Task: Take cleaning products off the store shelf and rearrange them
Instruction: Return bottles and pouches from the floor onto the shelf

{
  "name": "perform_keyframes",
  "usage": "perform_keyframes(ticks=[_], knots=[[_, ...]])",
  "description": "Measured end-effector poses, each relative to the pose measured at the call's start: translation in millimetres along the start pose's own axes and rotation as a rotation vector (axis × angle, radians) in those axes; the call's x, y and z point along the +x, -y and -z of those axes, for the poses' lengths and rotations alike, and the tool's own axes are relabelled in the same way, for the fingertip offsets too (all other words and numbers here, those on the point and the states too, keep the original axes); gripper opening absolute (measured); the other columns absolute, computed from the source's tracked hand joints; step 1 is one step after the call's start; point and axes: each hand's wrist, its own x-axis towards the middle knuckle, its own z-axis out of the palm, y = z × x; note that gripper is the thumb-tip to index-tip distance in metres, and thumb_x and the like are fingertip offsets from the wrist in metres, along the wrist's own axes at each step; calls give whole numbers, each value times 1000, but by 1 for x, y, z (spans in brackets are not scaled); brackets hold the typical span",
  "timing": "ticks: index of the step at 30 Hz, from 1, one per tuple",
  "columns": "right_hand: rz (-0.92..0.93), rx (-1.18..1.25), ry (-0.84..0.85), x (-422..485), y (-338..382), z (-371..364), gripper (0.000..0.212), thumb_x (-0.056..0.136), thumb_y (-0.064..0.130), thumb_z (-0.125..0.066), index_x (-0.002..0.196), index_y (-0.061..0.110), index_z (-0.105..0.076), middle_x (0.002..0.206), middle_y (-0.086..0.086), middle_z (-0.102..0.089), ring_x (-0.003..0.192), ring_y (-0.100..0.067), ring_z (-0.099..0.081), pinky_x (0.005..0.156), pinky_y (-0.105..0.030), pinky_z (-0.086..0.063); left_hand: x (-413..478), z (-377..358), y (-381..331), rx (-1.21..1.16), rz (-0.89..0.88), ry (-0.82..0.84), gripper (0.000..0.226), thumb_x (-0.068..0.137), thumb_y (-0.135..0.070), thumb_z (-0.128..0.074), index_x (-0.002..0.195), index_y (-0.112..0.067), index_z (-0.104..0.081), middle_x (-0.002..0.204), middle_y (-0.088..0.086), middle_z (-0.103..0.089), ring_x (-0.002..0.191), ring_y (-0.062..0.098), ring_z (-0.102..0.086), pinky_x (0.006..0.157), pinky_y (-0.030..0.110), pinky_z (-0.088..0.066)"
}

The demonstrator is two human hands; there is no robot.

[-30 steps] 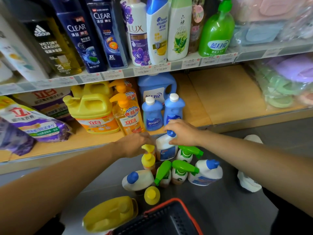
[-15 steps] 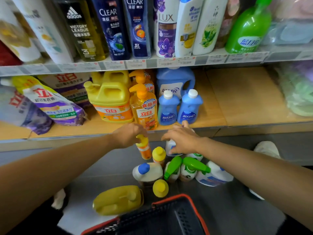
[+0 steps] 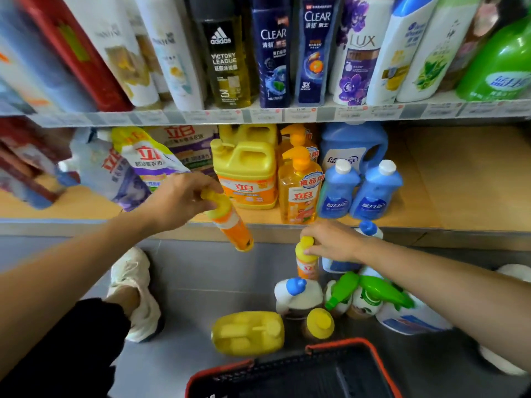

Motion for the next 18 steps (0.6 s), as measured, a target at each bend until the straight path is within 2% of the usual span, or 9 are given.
perform_keyframes(ticks=[1,4,5,6,8,10,14,18], knots=[[4,12,-45,2,7,10,20,91,34,-69,89,16,-61,96,-6,-66,97,-28,-62,80,-42,-50,-1,6,5,7,14,-37,31,84,-12,-81,114,-14,-73,98,2,-70,79,21,-66,72,37,-58],[46,30,-212,9,28,45,21,91,37,-68,86,17,-61,84,2,-60,88,-26,-60,72,-37,-45,-2,21,18,17,37,-132,29,83,-5,-80,110,-13,-73,93,-4,-66,64,8,-62,60,8,-46],[60,49,-272,11,35,57,22,91,36,-69,83,18,-59,78,4,-56,82,-26,-58,69,-37,-42,-1,24,22,37,34,-159,29,83,-4,-80,110,-12,-73,94,-5,-64,64,7,-60,59,6,-42],[73,75,-338,13,42,69,23,90,35,-70,81,17,-59,75,4,-55,78,-25,-56,68,-37,-41,1,28,25,67,28,-179,30,83,-5,-80,112,-12,-72,96,-3,-66,68,11,-58,63,7,-40],[97,105,-478,18,53,90,23,90,33,-71,84,12,-63,74,1,-58,74,-21,-54,67,-37,-39,5,32,32,97,16,-212,30,84,-5,-79,114,-10,-72,105,5,-70,82,19,-61,72,22,-43],[108,97,-571,29,65,105,23,90,33,-70,88,11,-65,77,-1,-61,74,-20,-54,66,-36,-35,11,33,38,97,12,-236,31,84,-2,-77,114,-8,-72,110,10,-71,90,28,-66,76,29,-45],[92,79,-600,58,83,110,21,92,34,-67,89,14,-63,80,1,-62,77,-20,-57,66,-34,-39,23,23,49,111,5,-175,34,85,9,-69,115,-5,-71,116,13,-69,104,33,-65,85,37,-52],[39,60,-560,84,88,97,20,94,33,-66,88,16,-59,86,3,-59,84,-23,-58,70,-36,-41,38,3,57,-31,50,-269,40,83,12,-65,117,-8,-69,126,10,-64,110,31,-63,87,43,-55]])
